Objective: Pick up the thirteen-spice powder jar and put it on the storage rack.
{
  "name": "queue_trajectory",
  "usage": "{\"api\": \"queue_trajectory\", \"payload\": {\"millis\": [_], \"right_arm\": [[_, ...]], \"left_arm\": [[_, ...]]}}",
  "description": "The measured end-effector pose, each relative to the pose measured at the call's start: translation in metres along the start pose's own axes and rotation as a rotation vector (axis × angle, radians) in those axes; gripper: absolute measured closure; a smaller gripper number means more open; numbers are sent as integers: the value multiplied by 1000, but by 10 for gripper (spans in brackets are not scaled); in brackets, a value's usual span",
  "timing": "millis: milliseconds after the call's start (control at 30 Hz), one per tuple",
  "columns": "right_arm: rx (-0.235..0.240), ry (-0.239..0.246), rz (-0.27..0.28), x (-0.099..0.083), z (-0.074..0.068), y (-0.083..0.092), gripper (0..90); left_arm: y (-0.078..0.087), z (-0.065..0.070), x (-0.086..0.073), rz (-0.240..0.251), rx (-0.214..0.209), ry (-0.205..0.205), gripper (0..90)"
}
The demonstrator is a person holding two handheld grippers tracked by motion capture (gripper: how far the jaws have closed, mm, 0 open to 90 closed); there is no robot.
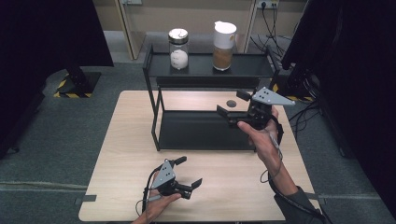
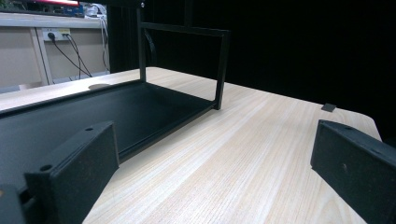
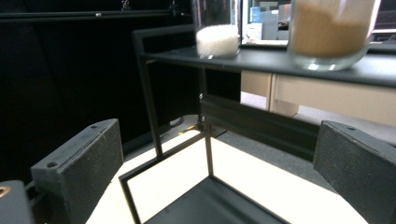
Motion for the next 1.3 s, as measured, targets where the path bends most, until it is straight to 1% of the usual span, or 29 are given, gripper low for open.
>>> {"api": "queue_trajectory", "payload": {"millis": [133,300,467,700,967,1167,1300], "right_arm": [[12,-7,-1,-12,-1,1,18],[31,-15,11,-25,-1,4,18],[30,0,4,-37,-2,7,18],[28,12,10,-53,-4,11,18],[46,24,13,-71,-10,17,18],[44,28,13,-83,-13,23,18],[37,39,13,-91,-15,27,19]], "left_arm": [[0,0,0,2,1,2,4],[0,-1,0,0,4,1,5],[0,-1,0,1,6,2,4],[0,-1,0,2,8,3,5],[0,-1,-1,1,10,4,5],[0,-1,-1,1,11,6,4],[0,-1,-1,0,12,6,5]]}}
Point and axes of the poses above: each handheld gripper's, and its own axes: y roughly backward along the jaws, x roughly out of its top, z roughly to its right, the point moved 6 cm from there along -y, roughly forward along the jaws, and after that the axes turned 2 degrees about z, right-handed, at the moved point
